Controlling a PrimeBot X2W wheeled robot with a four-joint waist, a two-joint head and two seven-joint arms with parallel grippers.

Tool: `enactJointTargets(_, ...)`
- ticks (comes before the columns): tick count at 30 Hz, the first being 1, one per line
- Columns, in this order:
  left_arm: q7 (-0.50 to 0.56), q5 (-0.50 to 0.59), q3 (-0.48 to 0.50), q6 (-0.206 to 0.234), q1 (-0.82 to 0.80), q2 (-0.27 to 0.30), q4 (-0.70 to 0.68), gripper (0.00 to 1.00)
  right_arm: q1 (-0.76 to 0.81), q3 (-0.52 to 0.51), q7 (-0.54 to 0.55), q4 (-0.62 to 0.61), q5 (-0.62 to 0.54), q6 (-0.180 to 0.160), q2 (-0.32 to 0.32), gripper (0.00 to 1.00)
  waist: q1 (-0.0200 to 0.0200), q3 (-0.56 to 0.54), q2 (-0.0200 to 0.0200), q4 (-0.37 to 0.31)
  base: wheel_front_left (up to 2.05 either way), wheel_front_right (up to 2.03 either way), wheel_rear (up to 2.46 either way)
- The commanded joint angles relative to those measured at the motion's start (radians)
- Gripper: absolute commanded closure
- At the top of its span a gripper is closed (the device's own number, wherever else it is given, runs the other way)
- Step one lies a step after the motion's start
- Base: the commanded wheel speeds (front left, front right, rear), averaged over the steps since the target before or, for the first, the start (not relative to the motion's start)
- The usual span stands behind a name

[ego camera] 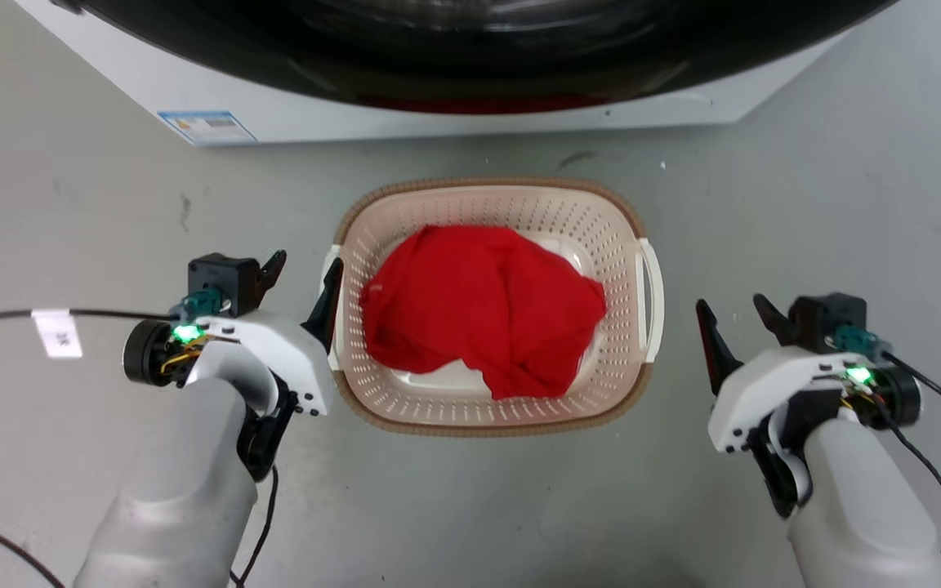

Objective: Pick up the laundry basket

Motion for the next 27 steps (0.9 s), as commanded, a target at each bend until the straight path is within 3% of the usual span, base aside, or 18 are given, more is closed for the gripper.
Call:
enactJointTargets(1, 0.003, -0.010, -0.006, -0.001, -0.018, 0.011, 0.007, 0.00, -0.025, 0.006, -0.007, 0.013, 0.009, 0.000, 0.001, 0.00, -0.0001, 0.030, -0.0001, -0.010, 0.00, 0.00, 0.00)
enactJointTargets(16, 0.135, -0.282, -0.234, -0.001, -0.194, 0.085, 0.152, 0.00, -0.285, 0.193, -0.023, 0.330, 0.133, 0.000, 0.001, 0.00, -0.0001, 0.167, -0.0001, -0.034, 0.00, 0.00, 0.00)
enactJointTargets(27, 0.249, -0.387, -0.348, -0.001, -0.313, 0.119, 0.232, 0.00, -0.412, 0.307, 0.045, 0.475, 0.220, 0.000, 0.001, 0.00, -0.0001, 0.245, -0.0001, -0.036, 0.00, 0.00, 0.00)
